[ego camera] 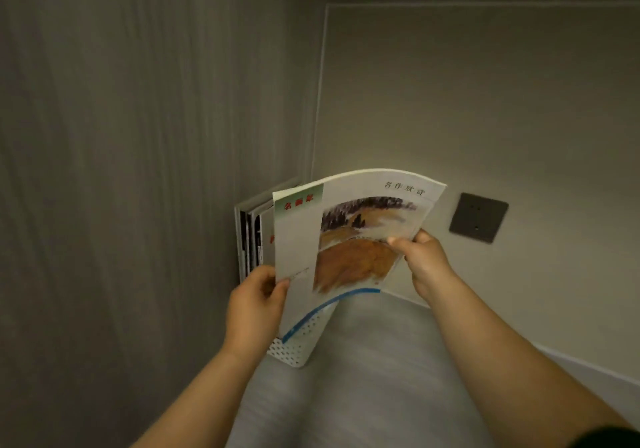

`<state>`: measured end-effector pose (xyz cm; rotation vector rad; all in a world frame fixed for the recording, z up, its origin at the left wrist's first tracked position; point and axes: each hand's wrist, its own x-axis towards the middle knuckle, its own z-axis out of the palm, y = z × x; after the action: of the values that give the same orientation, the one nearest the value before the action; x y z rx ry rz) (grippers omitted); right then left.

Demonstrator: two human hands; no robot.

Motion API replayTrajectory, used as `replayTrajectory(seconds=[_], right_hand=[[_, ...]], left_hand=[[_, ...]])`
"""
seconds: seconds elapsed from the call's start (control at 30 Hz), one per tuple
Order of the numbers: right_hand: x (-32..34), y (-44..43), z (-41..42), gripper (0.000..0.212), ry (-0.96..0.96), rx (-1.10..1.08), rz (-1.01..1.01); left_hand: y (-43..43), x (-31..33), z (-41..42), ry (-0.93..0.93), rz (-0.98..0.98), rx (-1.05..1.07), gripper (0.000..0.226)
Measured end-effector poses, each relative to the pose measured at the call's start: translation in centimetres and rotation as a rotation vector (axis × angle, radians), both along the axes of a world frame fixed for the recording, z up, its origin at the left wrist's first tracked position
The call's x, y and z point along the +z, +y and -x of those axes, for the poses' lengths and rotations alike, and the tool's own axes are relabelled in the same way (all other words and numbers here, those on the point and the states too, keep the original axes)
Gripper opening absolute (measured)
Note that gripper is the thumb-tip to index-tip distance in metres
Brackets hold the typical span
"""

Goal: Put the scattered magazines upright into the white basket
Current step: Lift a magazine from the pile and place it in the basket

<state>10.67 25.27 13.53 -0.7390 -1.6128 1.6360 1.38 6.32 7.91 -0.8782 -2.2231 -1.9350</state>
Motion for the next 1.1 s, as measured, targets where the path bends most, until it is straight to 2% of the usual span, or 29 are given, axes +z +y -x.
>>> replayTrajectory(seconds=[0.07, 0.17, 0.2, 0.3, 0.47, 0.57, 0.8, 1.0, 1.03, 1.1], right_hand=[[0.7, 0.0, 2.2, 0.028, -0.001, 0.004, -0.023], [0.6, 0.1, 5.7, 0.029, -0.035, 0.012, -0.063], [0.4, 0.2, 6.7, 0.029, -0.044, 0.017, -0.071], [-0.3, 0.3, 9.1, 0.019, -0.037, 0.044, -0.04], [-0.5, 2.0, 12.1, 0.02, -0.06, 0.044, -0.052], [-0.4, 3.2, 13.0, 0.03, -0.063, 0.023, -0.097], [-2.6, 4.4, 14.3, 0.028, -0.138, 0.031, -0.121], [-6.0, 3.9, 15.5, 0.022, -0.217, 0.045, -0.071], [-6.4, 3.8, 15.6, 0.028, -0.243, 0.064, -0.062], [-7.0, 3.6, 15.8, 0.061, -0.291, 0.107, -0.026]], left_hand=[[-0.1, 0.1, 1.1, 0.017, -0.022, 0.034, 0.031], [-0.2, -0.6, 3.0, -0.029, -0.041, 0.079, 0.009], [-0.2, -0.9, 3.5, -0.04, -0.045, 0.091, 0.008], [-0.2, -1.7, 4.7, -0.005, -0.071, 0.091, 0.011], [1.3, -1.6, 5.4, 0.064, -0.11, 0.067, 0.012], [2.6, -1.4, 6.0, 0.076, -0.128, 0.062, 0.013], [3.3, -4.2, 7.2, 0.016, -0.036, 0.14, 0.003], [2.9, -7.2, 7.8, -0.045, 0.088, 0.17, 0.006], [3.0, -7.4, 8.0, -0.056, 0.098, 0.183, 0.007], [3.1, -7.8, 8.2, -0.06, 0.132, 0.194, 0.009]])
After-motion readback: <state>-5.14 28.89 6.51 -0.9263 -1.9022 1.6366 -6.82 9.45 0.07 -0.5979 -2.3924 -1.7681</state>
